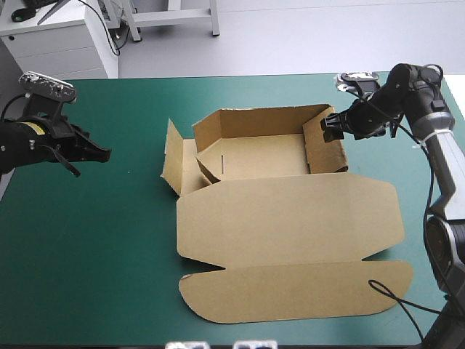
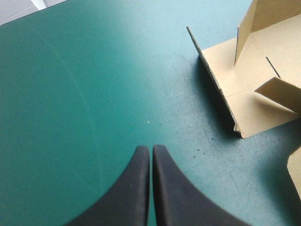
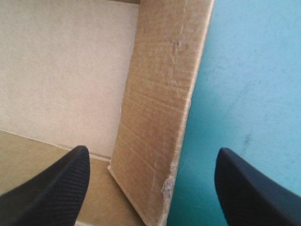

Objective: Fold the box

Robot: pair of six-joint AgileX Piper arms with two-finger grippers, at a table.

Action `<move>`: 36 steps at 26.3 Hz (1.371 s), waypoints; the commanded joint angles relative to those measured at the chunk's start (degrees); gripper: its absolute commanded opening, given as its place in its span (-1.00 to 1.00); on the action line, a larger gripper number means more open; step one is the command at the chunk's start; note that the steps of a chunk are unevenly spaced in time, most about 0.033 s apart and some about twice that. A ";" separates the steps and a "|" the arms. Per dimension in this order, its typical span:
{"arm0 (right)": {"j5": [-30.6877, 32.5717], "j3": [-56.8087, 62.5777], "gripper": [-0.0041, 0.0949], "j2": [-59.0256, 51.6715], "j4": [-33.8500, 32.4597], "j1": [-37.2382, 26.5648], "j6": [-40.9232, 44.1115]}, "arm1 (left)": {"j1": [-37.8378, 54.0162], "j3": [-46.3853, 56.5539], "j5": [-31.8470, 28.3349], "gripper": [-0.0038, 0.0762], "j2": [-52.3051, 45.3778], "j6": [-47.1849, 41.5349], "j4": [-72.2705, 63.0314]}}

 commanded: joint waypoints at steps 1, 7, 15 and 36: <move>0.75 -2.22 0.48 -4.74 1.22 -0.07 0.24 | 0.08 -1.43 -3.20 -0.89 -1.14 -0.15 -0.60; 0.75 -2.22 0.48 -3.80 1.01 -0.07 0.61 | 0.08 -1.43 -3.06 -0.89 -1.14 -0.15 -0.60; 0.75 -2.22 0.48 0.69 -2.26 1.90 1.31 | 0.08 -1.43 -3.19 -0.89 -1.14 -0.11 -0.60; 0.75 -2.27 -0.96 6.44 -4.88 4.36 2.70 | 0.08 -1.31 -2.17 -0.89 -1.14 -0.11 -0.60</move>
